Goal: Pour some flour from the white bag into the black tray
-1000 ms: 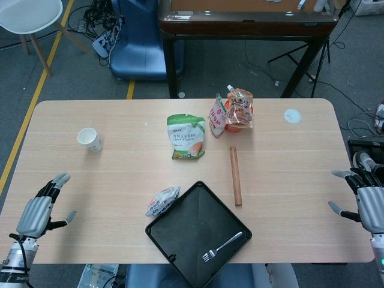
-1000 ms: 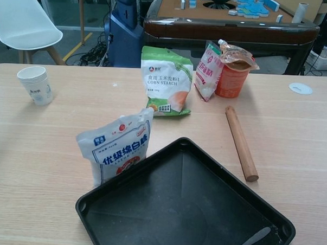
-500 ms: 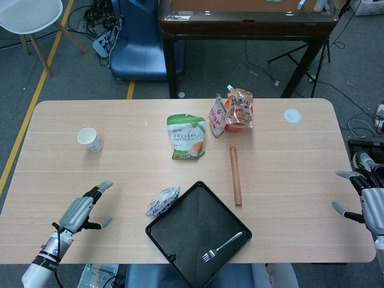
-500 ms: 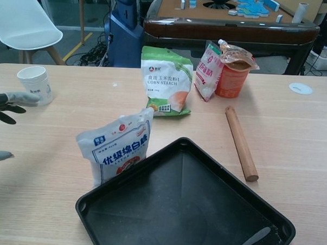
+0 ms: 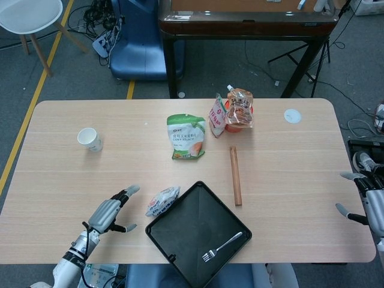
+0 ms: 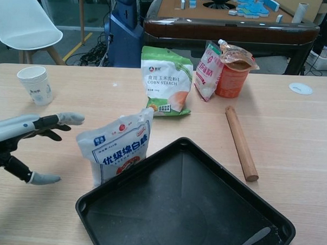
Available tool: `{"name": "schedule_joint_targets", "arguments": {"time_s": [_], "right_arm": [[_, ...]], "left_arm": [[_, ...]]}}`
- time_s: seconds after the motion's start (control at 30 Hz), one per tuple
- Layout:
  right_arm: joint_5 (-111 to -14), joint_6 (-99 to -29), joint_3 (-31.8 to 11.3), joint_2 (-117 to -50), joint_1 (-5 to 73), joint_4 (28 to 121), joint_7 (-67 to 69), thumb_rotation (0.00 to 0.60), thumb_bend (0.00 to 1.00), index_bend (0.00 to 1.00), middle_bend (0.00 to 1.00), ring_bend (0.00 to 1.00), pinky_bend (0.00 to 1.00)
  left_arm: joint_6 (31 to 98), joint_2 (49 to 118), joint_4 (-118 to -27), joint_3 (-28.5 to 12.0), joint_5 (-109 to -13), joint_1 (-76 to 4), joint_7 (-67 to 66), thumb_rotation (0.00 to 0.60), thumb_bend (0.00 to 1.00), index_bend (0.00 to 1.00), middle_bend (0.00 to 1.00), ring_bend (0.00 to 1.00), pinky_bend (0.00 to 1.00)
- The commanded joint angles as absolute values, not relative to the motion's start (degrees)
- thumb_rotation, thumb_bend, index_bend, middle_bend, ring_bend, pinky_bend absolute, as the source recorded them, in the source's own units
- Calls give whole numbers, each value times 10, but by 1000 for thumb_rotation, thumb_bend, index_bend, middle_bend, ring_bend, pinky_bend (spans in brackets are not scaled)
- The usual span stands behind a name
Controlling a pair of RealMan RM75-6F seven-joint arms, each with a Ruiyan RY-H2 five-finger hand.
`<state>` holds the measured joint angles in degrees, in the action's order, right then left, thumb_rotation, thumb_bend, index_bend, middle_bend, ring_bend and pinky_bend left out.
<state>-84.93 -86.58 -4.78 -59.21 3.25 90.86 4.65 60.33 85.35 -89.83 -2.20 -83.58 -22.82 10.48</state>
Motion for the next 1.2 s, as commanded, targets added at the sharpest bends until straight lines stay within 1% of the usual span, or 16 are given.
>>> {"name": "schedule_joint_targets", "arguments": {"time_s": [0.03, 0.3, 0.57, 0.97, 1.2], "right_arm": [[-848, -866, -48, -592, 31, 908, 47, 600, 158, 278, 335, 194, 200], [-845, -869, -48, -592, 27, 905, 50, 600, 158, 278, 335, 194, 200], [-843, -872, -49, -592, 23, 902, 54, 600, 157, 278, 335, 194, 200], [-839, -876, -49, -593, 16, 895, 60, 600, 158, 278, 335, 194, 200], [-839, -878, -50, -593, 14, 894, 62, 600, 158, 278, 335, 194, 200]], "left_arm": [[597, 876, -884, -29, -824, -238, 92, 600, 181, 0, 49, 76, 134], [586, 926, -857, -49, -790, -254, 88, 600, 176, 0, 49, 77, 134], [577, 967, -825, -59, -774, -271, 79, 600, 174, 0, 49, 77, 134], [561, 1008, -789, -76, -744, -289, 82, 600, 174, 0, 49, 87, 135], [559, 1029, -772, -83, -736, -298, 81, 600, 173, 0, 50, 106, 160]]}}
